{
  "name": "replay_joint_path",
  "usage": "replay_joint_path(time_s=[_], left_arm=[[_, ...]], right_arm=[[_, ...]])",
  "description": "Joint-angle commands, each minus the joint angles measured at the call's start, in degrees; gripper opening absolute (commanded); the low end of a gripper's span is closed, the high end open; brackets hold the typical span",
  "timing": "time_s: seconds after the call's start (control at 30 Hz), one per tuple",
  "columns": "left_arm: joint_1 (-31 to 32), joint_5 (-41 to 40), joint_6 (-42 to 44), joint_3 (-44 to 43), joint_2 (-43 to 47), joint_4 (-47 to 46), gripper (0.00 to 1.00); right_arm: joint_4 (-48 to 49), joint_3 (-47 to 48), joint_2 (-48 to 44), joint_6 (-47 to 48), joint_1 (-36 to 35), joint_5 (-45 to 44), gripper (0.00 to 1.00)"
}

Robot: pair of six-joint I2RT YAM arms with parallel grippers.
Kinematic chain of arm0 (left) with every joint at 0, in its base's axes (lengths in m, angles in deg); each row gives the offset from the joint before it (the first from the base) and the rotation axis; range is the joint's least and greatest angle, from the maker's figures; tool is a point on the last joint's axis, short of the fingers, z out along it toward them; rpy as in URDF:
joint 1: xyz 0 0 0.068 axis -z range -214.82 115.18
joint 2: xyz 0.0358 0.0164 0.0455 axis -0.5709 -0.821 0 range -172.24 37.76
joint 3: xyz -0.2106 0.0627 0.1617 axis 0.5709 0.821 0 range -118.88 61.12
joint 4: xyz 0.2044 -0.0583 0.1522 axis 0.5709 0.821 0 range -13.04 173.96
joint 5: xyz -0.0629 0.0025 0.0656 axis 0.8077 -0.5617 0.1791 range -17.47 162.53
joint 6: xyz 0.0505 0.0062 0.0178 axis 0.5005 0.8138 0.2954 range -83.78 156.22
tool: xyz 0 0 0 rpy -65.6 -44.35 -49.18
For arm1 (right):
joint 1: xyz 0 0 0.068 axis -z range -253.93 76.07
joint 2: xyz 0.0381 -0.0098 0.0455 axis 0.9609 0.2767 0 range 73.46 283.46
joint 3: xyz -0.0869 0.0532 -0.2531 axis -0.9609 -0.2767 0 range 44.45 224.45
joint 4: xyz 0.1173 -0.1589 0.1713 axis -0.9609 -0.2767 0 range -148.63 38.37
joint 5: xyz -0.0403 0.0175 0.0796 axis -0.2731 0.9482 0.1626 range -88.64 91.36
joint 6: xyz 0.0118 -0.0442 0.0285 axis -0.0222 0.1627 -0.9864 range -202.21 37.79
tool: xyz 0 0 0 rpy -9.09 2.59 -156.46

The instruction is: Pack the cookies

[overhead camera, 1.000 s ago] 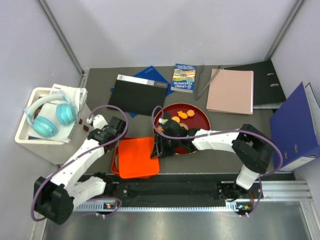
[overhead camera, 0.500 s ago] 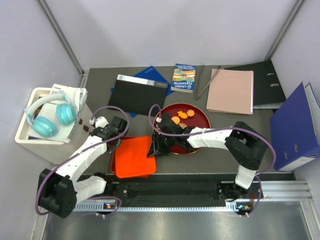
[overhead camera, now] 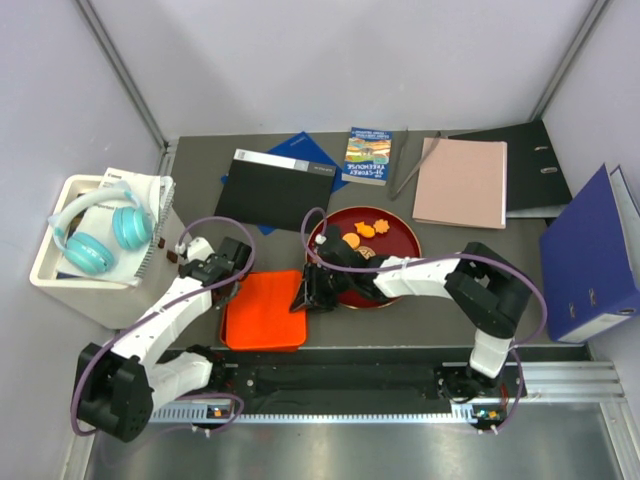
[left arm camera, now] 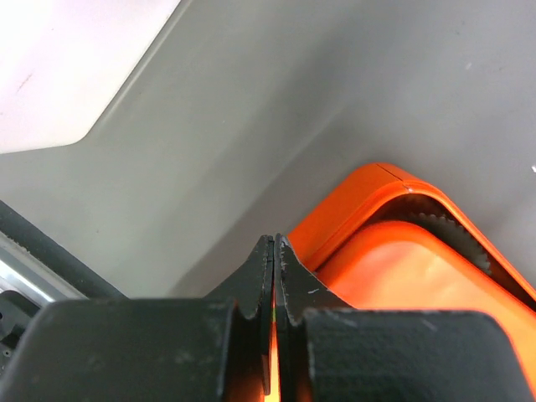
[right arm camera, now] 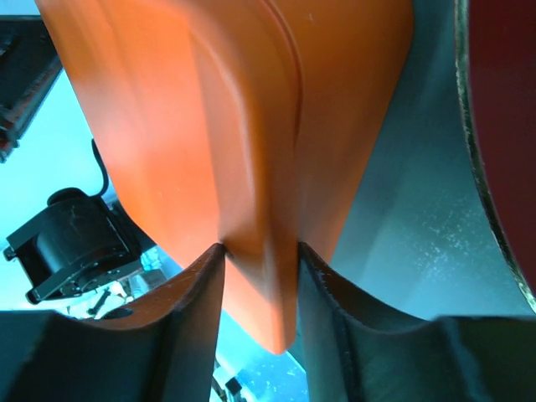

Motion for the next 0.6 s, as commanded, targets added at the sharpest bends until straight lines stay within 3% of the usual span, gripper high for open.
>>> replay_joint_path(time_s=[0.0, 0.27, 0.57], left_arm=[[0.57, 8.52, -0.87, 1.57, 0.13, -4.46, 0.0], [-0.14, 6.06, 0.19, -1.5, -0.58, -4.02, 0.0], [-4.26, 5.45, 1.59, -3.43, -1.98, -3.4, 0.0]], right_arm=[[7.76, 2.36, 1.67, -1.52, -0.05, -0.8, 0.41], [0.12, 5.97, -0.26, 2.53, 0.13, -2.73, 0.51], [-9.11, 8.18, -1.84, 7.36, 1.09, -4.05, 0.53]])
